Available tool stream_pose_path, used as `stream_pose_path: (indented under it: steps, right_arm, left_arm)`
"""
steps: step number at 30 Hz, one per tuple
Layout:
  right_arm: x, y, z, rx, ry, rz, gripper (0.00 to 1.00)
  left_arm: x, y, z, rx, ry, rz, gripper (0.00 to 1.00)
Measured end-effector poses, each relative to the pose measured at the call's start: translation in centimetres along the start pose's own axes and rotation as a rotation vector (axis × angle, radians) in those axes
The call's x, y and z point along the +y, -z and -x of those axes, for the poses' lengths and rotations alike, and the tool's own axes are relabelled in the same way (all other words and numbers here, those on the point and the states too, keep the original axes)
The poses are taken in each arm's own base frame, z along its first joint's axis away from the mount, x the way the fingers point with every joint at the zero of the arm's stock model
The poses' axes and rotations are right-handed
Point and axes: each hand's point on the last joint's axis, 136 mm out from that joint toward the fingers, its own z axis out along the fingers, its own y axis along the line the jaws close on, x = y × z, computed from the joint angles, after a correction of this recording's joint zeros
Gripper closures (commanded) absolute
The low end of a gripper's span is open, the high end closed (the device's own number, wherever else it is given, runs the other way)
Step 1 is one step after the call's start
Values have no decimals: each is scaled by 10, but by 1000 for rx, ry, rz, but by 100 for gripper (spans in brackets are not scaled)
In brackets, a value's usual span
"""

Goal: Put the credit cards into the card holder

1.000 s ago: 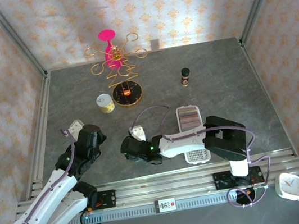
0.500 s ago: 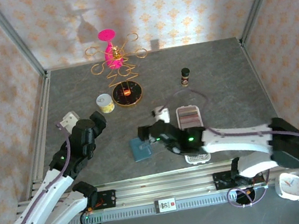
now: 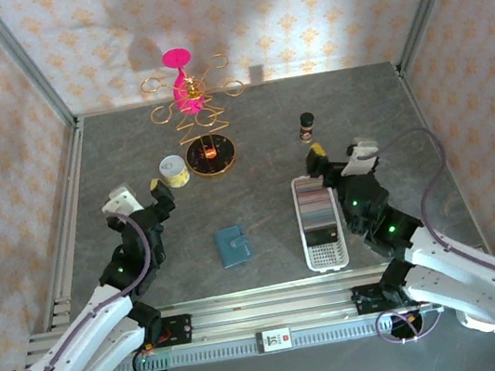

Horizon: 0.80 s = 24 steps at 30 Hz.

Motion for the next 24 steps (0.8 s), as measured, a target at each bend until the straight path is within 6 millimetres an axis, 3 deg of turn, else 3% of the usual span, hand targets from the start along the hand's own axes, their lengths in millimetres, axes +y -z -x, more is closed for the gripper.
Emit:
stream_pose_path:
  steps: [4, 9, 16, 24]
  right_arm:
    - [-53, -19, -14, -28, 39, -120, 0]
    - [-100, -34, -45, 2, 81, -217, 0]
    - [-116, -46, -81, 53, 155, -220, 0]
    - [-136, -54, -119, 122, 193, -235, 0]
  left_arm:
    - [28, -10, -8, -73, -63, 125, 1]
    - [56, -26, -21, -96, -141, 253, 1]
    - [92, -48, -48, -38, -215, 363, 0]
    - [87, -72, -51, -28, -194, 282, 0]
